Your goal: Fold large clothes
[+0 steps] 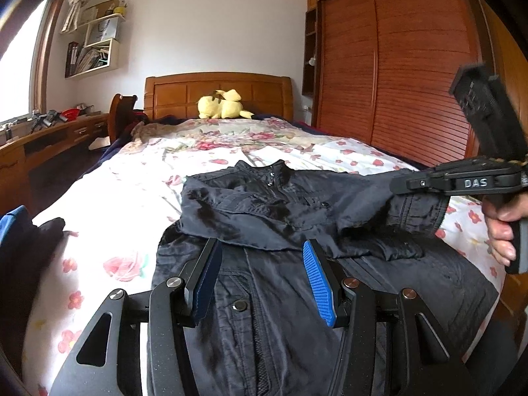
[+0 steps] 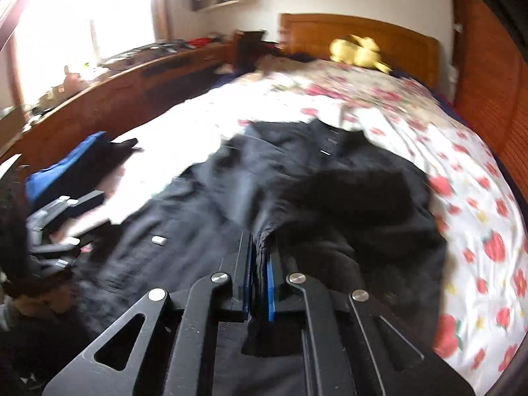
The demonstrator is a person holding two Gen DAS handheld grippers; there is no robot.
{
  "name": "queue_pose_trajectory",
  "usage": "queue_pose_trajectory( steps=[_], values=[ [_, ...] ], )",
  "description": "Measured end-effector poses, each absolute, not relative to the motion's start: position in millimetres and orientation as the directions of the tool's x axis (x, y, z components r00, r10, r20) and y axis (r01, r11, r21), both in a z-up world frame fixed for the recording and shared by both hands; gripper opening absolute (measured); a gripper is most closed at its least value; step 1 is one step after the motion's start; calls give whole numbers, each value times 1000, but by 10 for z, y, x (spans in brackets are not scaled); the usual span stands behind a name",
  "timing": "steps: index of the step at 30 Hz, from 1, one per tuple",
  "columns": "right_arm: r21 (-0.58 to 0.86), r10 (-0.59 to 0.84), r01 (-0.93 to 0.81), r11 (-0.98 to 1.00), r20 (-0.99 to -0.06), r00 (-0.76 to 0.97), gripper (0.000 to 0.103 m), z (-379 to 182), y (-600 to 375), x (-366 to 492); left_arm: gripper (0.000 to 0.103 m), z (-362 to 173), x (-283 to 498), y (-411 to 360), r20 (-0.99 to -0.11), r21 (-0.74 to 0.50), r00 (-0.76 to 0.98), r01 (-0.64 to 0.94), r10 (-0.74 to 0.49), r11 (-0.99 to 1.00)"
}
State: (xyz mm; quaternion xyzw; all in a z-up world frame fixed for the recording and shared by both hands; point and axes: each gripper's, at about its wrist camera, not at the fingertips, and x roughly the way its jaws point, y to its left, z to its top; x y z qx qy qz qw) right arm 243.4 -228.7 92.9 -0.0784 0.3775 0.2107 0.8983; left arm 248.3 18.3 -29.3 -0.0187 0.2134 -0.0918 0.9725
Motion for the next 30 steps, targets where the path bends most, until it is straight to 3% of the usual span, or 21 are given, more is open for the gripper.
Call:
queue_pose_trajectory(
  steps=[3, 7, 21, 30],
  values=[
    [11, 317, -437, 899, -706, 633, 9, 1011, -2109, 2395, 53, -297, 2496, 206, -408, -89, 894, 163, -186, 983],
    [-15, 280, -407, 913, -702, 655, 32, 1030, -2151, 2369, 53, -346, 2505, 185, -411, -87, 894, 159, -181, 983],
    [-69, 164, -293, 954, -698, 697, 40, 963, -2687, 2319, 53, -391, 2651, -12, -423, -82, 879, 206, -221, 975],
    [-84, 96, -238, 968, -747, 658, 41, 354, -3009, 2346, 53, -536, 2771, -141, -477, -45, 851, 227, -220, 973]
  ],
)
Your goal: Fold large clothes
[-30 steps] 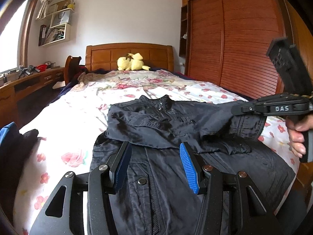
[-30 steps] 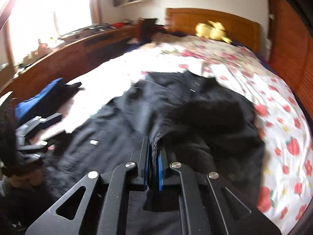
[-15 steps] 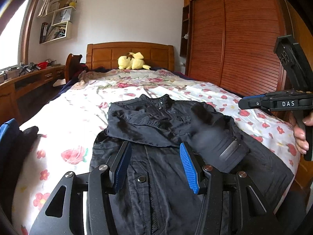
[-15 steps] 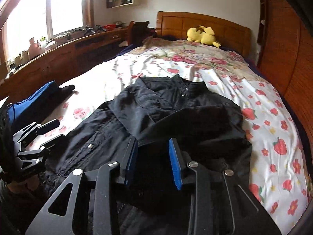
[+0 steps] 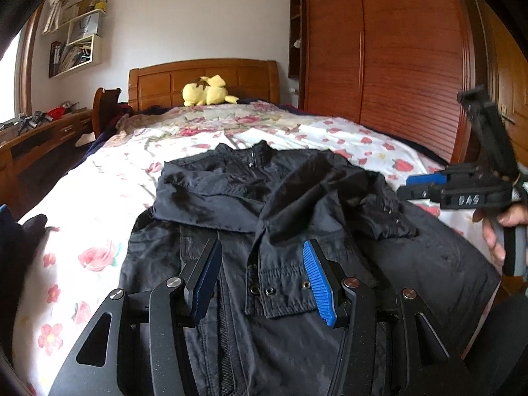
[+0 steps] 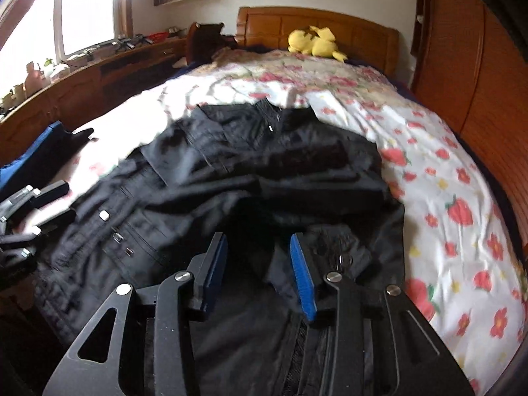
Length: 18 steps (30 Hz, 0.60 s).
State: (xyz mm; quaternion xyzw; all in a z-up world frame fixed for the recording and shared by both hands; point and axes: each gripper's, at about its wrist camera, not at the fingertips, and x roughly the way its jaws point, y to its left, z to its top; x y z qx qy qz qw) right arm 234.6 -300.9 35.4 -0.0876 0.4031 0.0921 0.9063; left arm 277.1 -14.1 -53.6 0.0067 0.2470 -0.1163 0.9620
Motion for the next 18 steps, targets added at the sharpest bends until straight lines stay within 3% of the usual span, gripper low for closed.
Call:
queue_pose_trajectory(
  steps=[6, 18],
  values=[
    [-85, 41, -186, 979, -811, 584, 41, -252, -3283, 2520, 53, -646, 2878, -233, -526, -24, 825, 228, -206, 973],
    [-104, 47, -200, 974, -774, 632, 41, -384, -3334, 2395, 57, -745, 3117, -381, -601, -11, 781, 207, -172, 978]
  ],
)
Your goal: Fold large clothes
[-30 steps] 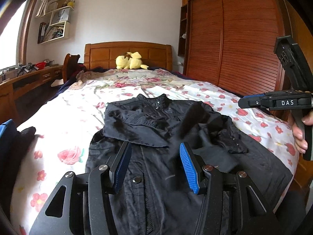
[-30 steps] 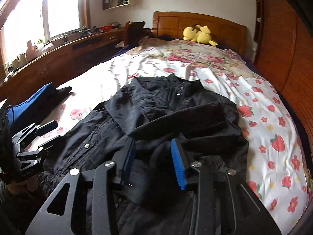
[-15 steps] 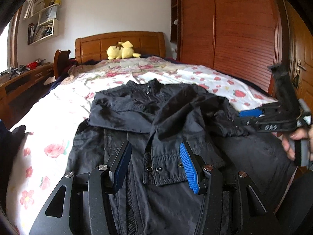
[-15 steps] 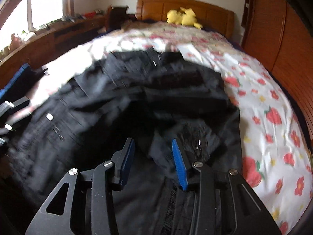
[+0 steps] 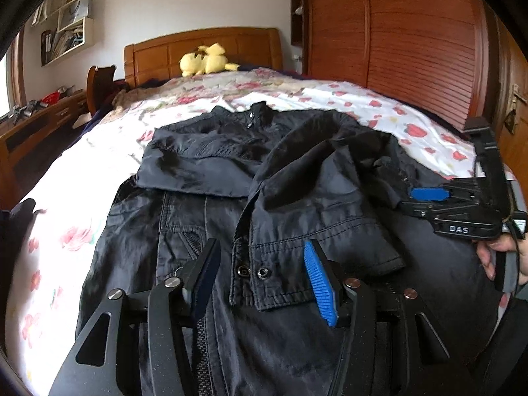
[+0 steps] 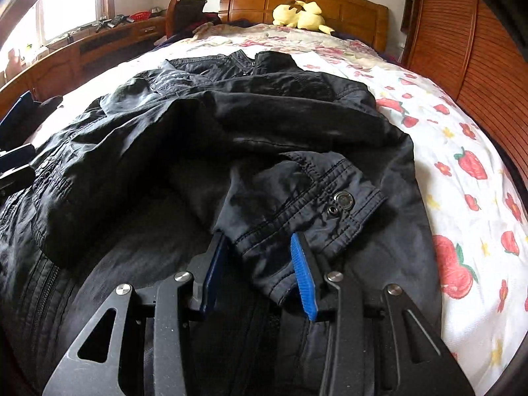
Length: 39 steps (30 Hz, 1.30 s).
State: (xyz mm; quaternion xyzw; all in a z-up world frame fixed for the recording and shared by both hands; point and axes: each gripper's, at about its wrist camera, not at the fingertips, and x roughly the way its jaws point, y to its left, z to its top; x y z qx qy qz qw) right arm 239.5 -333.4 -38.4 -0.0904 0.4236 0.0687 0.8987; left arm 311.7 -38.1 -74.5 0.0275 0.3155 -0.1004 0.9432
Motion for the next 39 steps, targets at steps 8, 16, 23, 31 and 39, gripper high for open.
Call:
queue_pose_trajectory(
  steps=[8, 16, 23, 31, 39],
  values=[
    [-124, 33, -206, 971, -778, 627, 41, -403, -3294, 2426, 58, -870, 3207, -412, -668, -23, 726, 196, -161, 980],
    [-168, 0, -210, 963, -780, 626, 41, -423, -3222, 2445, 59, -887, 3203, -458, -695, -26, 708, 152, -127, 988],
    [-147, 18, -208, 967, -776, 630, 41, -389, -3254, 2422, 58, -889, 3176, -512, -704, -39, 699, 136, -124, 990],
    [-51, 117, -244, 968, -774, 623, 41, -273, -3332, 2293, 11, -834, 3137, -586, -724, 47, 688, 123, -51, 991],
    [-14, 196, -317, 948, -760, 620, 41, -224, -3386, 2054, 3, -577, 3116, -787, -733, 122, 680, 129, 2, 984]
  ],
)
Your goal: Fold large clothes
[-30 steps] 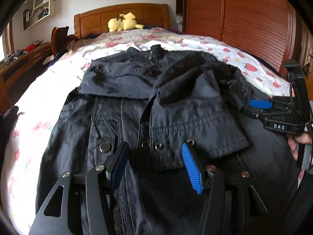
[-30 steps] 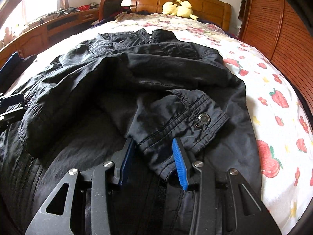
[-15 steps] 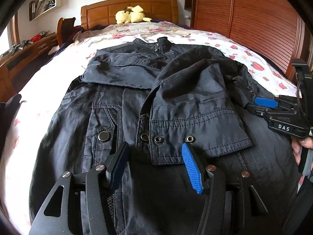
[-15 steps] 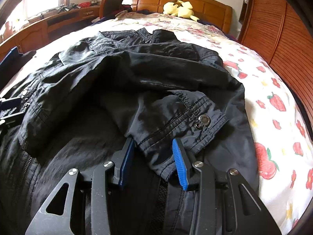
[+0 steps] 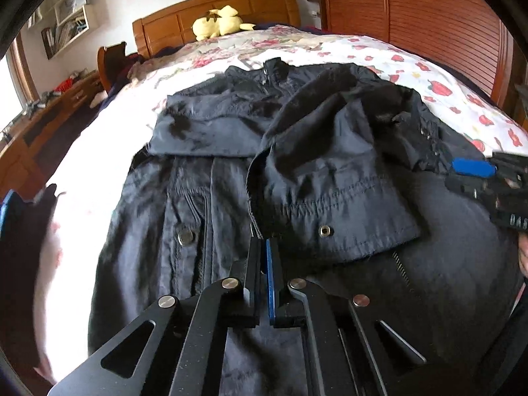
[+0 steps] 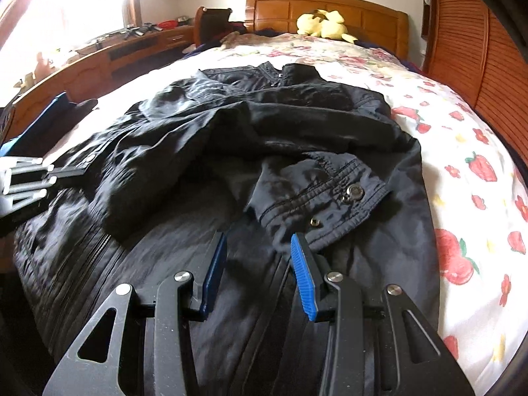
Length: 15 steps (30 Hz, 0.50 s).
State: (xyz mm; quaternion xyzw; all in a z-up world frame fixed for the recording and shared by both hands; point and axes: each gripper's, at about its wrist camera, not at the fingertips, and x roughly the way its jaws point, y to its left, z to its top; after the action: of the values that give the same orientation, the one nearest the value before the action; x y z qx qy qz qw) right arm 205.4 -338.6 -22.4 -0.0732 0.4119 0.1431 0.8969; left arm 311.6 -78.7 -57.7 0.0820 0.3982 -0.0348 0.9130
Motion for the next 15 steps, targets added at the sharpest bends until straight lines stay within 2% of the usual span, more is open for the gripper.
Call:
queue_pose_trajectory(
  steps=[5, 15],
  values=[
    [21, 225, -323, 946, -759, 610, 41, -211, -3477, 1989, 3, -244, 3209, -860, -685, 203, 723, 72, 89, 977],
    [72, 239, -277, 958, -735, 634, 41, -67, -3708, 2016, 3, 44, 3472, -515, -617, 236, 762, -62, 199, 970]
  ],
)
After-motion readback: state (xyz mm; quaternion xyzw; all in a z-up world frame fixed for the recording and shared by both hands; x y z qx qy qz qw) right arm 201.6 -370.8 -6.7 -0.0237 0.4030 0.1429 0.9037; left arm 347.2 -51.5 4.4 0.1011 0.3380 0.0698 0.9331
